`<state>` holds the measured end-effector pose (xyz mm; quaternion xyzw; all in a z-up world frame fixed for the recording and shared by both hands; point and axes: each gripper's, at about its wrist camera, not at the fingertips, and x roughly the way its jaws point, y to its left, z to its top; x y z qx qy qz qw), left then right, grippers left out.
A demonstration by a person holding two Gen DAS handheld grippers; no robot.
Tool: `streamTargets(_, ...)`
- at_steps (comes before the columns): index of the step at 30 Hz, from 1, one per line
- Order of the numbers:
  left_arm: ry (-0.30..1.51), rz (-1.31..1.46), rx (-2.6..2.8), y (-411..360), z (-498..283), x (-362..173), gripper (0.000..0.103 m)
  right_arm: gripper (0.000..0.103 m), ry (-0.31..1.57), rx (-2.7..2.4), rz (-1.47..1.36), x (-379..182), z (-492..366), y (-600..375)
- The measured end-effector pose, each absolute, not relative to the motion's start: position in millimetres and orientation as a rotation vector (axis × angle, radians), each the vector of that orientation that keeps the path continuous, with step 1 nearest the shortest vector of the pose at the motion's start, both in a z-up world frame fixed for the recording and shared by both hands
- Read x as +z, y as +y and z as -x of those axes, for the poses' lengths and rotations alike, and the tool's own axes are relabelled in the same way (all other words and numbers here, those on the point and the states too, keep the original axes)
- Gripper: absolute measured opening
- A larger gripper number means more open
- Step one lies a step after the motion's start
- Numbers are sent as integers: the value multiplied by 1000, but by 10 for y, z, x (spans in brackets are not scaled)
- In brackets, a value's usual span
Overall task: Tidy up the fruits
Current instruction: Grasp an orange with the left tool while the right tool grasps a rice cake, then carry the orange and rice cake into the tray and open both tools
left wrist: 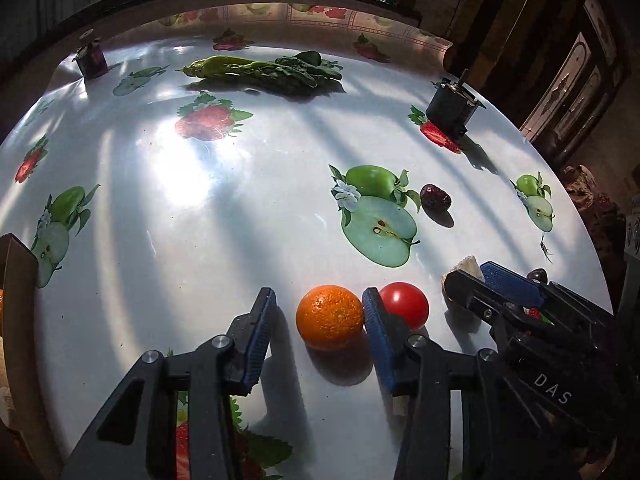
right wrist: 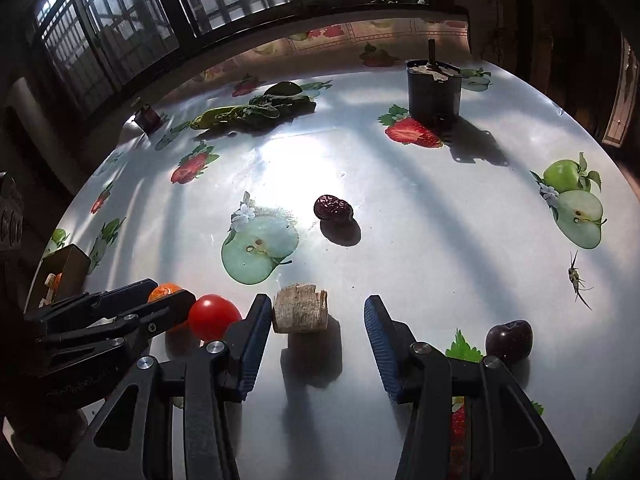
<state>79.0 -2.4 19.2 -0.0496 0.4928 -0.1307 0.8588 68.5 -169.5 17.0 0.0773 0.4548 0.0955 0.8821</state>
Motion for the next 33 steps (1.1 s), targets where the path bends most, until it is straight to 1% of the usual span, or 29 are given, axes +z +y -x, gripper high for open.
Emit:
streamTargets(1, 1038, 114, -283, -35, -778, 193, 31, 45, 947, 200, -155, 171, -682, -1678)
streamTargets(2, 1033, 96, -271, -63, -762, 205, 31, 41, 949, 200, -145, 168, -679, -1657)
streamTargets(3, 1029, 78, -266, -88, -748, 212, 30, 32, 950, 205, -137, 164, -678, -1633)
streamTargets(4, 1028, 66, -263, -105, -733, 216, 30, 29, 951, 206, -126, 165, -672, -1608)
streamTargets(11, 1030, 148, -267, 89, -558, 380, 30, 29, 906, 216, -124, 365, -519, -1578)
streamTargets(17, 989, 290, -256, 540, -188, 650, 30, 29, 848, 253, -103, 710, -235, -1445)
streamTargets(22, 945, 368, -173, 1094, 220, 764, 30, 29, 825, 327, -77, 911, 68, -1102)
streamTargets(26, 896, 404, -40, 1712, 581, 815, 30, 29, 817, 426, -64, 1025, 313, -687)
streamTargets(33, 872, 397, 185, 2635, 1006, 759, 30, 29, 842, 609, -21, 1005, 623, 287)
